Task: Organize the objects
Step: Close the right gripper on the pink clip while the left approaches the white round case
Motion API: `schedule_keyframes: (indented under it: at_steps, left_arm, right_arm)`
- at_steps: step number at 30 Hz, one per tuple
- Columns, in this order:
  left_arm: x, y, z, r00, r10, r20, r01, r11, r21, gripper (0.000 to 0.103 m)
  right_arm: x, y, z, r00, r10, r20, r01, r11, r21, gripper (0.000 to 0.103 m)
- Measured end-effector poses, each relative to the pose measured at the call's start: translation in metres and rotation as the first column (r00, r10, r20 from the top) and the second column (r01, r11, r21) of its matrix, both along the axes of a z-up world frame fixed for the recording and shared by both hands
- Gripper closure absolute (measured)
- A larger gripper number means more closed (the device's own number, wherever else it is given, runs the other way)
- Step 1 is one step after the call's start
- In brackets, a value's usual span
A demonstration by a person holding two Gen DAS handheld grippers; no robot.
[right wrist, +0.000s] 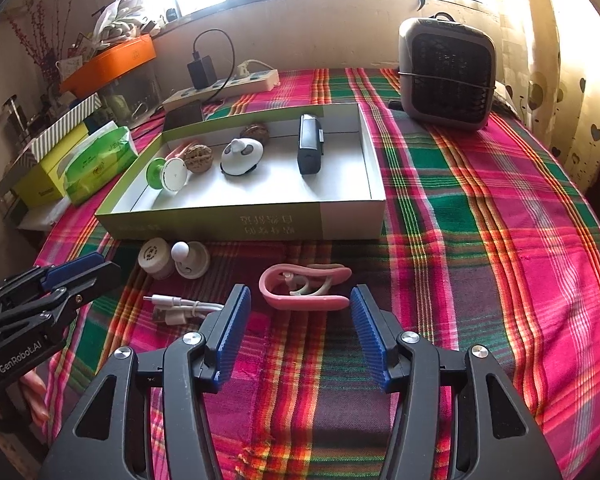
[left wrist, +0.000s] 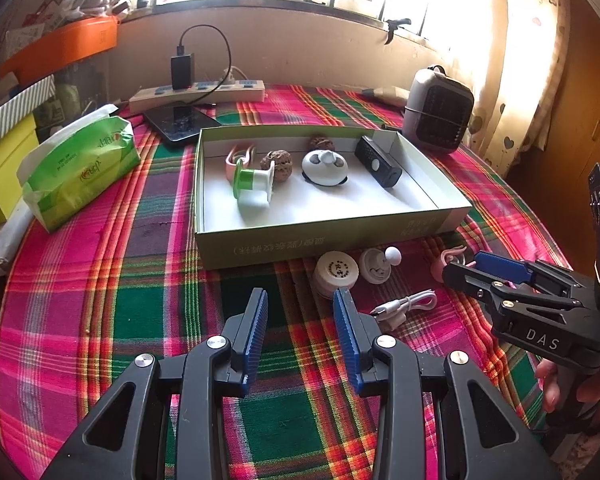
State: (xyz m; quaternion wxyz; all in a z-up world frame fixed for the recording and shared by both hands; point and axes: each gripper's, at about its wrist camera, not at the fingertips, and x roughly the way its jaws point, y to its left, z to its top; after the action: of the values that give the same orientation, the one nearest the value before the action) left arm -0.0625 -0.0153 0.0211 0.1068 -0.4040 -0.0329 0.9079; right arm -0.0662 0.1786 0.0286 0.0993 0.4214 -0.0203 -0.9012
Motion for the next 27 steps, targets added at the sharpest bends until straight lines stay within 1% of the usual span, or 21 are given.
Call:
schedule_keyframes:
  at_steps: [4,9,13,17,23,27]
  left_arm:
    - [-0.002,0.000,0.000,1.000,0.000,0.004,0.000,1.000,0.004,0.070]
    - [-0.005,0.004,0.000,1.000,-0.014,0.009,0.014,1.000,0.002,0.070]
    - [-0.008,0.008,0.002,0.999,-0.032,0.011,0.032,0.999,0.000,0.070]
    - [-0.009,0.011,0.005,0.999,-0.052,0.012,0.052,0.999,-0.005,0.070]
    - [-0.012,0.014,0.006,0.997,-0.072,0.021,0.072,0.997,-0.003,0.070]
    - [-0.013,0.015,0.005,0.996,-0.082,0.027,0.082,0.997,-0.009,0.070]
  right_arm:
    - [-0.005,-0.006,0.003,1.000,-0.009,-0.012,0.009,1.000,0.017,0.049]
    - [-0.013,-0.013,0.001,0.999,-0.039,-0.010,0.039,0.996,0.076,0.048]
    - [-0.015,-0.010,-0.003,0.997,-0.071,0.013,0.069,0.994,0.089,0.048]
    - [-0.011,-0.004,-0.002,0.996,-0.087,0.016,0.085,0.992,0.096,0.048]
    - [0.008,0.009,-0.003,0.993,-0.114,0.023,0.110,0.987,0.121,0.048]
    - [0.015,0.022,-0.006,0.988,-0.153,0.035,0.147,0.980,0.133,0.048]
